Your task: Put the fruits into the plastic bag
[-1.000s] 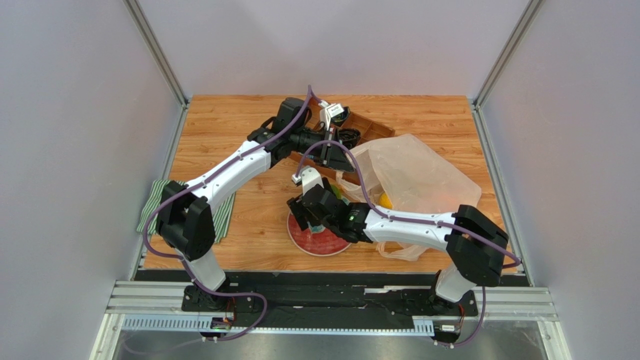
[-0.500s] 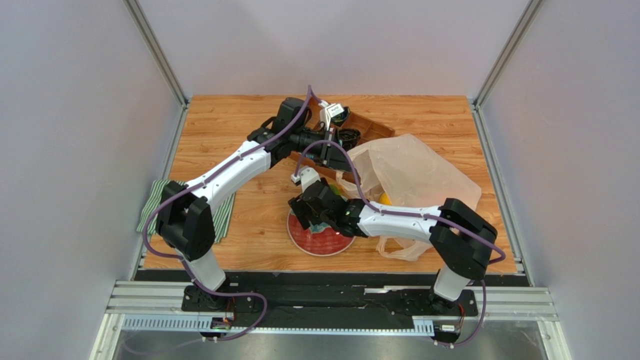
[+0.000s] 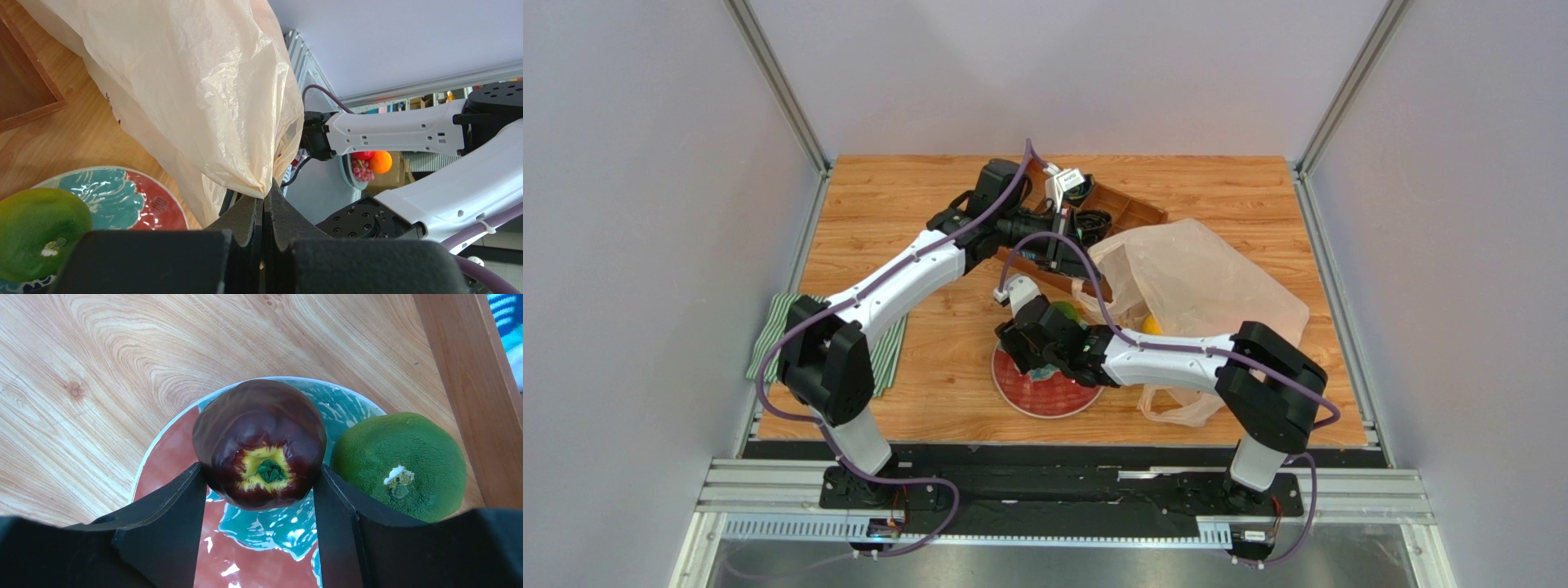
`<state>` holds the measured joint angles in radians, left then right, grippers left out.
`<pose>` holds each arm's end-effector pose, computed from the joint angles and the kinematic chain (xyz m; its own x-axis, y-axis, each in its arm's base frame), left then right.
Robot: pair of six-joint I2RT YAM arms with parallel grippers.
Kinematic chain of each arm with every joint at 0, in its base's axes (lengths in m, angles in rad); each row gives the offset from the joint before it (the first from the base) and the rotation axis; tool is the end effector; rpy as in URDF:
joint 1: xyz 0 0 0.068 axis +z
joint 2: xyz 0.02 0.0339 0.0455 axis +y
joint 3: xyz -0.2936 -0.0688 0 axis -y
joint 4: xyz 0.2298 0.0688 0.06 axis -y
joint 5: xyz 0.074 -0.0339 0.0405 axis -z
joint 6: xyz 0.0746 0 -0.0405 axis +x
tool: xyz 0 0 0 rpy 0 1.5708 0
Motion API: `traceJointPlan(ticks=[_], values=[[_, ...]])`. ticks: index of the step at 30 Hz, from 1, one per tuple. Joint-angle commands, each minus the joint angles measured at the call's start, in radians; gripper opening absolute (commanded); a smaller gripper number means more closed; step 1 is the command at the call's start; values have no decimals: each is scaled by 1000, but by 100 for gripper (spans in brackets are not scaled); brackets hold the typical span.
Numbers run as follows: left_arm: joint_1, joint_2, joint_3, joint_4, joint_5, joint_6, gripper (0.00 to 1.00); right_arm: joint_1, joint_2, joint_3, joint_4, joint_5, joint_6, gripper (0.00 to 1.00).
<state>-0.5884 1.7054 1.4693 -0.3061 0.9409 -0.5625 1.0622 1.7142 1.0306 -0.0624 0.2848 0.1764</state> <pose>0.2975 -0.2710 0.3482 -0.8445 0.1859 -0.5022 0.5347 0.2423 -0.8096 0.2058 0.3260 0.2066 -0.4548 -0.4700 -0.7565 -0.6683 0.7415 -0.0589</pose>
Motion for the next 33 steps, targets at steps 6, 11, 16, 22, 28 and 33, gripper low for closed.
traceJointPlan(ticks=[6,11,16,22,28,33], values=[[10,-56,37,30,30,0,0,44,-204,-104,41,-85,-104,20],[16,-59,37,30,32,0,0,62,-453,-204,-2,-197,-89,17],[19,-62,37,30,27,1,0,58,-649,-236,-101,-175,-75,17],[19,-62,36,33,29,-5,0,-133,-844,-273,-195,-237,6,17],[19,-59,34,36,29,-7,0,-254,-875,-279,-275,-198,46,17],[19,-62,34,38,30,-7,0,-257,-857,-271,-320,-47,64,17]])
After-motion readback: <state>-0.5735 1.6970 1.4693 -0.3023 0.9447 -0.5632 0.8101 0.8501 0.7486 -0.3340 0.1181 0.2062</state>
